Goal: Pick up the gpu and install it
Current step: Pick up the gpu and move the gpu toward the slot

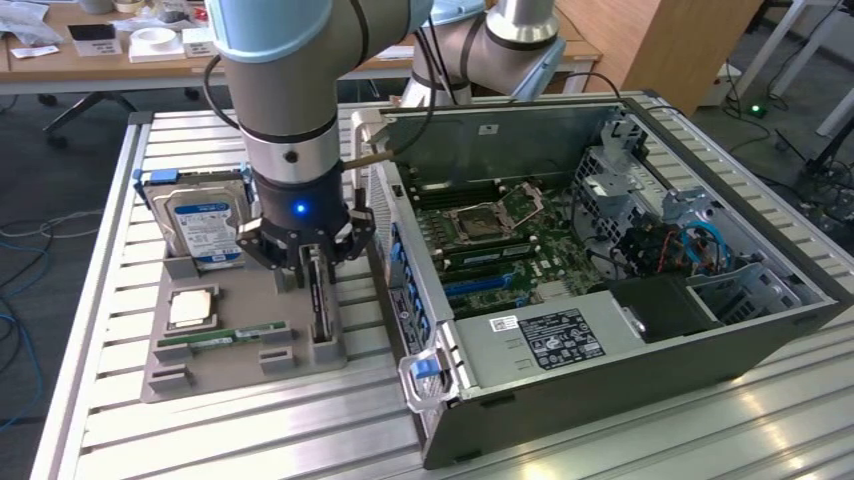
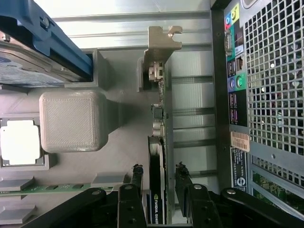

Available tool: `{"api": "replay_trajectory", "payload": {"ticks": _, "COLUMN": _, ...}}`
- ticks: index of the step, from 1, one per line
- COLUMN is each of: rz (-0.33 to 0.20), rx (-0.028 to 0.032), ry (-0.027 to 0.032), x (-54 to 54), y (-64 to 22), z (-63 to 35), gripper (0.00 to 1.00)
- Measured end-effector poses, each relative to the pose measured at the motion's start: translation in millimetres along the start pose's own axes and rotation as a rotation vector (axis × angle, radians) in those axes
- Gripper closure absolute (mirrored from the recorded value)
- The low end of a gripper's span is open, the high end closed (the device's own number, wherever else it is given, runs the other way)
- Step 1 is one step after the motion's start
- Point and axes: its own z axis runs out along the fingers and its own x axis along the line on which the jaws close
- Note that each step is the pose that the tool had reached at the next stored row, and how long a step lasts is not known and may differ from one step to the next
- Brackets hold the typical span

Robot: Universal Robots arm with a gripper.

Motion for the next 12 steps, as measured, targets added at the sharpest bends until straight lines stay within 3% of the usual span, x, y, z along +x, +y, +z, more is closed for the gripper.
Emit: {"api": "replay_trajectory", "payload": {"ticks": 12, "rz": 0.000, "rx": 0.0002, "ry": -0.0001, "x": 0.9, "y": 2.0, "z": 8.9, "gripper": 0.58}}
